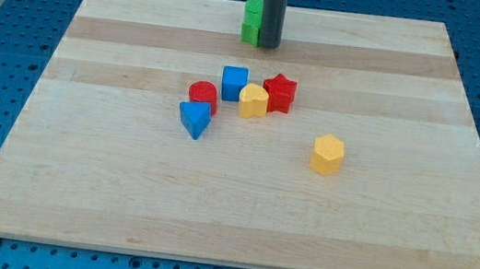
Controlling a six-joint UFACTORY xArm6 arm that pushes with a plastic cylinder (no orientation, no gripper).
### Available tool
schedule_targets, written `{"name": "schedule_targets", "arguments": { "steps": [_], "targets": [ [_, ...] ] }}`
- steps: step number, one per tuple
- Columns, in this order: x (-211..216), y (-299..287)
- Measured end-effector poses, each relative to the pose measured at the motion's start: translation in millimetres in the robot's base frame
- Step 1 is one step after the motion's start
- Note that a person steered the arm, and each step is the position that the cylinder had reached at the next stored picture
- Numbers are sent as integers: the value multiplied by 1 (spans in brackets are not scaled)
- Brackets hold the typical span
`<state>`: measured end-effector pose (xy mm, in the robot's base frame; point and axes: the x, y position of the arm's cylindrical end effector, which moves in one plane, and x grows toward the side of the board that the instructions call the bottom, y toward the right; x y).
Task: Push the green star to the bottom right of the green circle
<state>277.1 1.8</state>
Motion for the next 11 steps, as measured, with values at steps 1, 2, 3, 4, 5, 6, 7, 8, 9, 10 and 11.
{"name": "schedule_targets", "arguments": {
  "steps": [1,2,3,4,5,6,7,8,9,10,11],
  "targets": [
    [0,-4],
    [16,-37],
    [16,-86],
    [16,-88],
    [7,-62],
    [-2,-89],
    [-3,-140],
    [-12,-148],
    [-12,-112],
    [-12,-68],
    [-9,-42]
  ]
}}
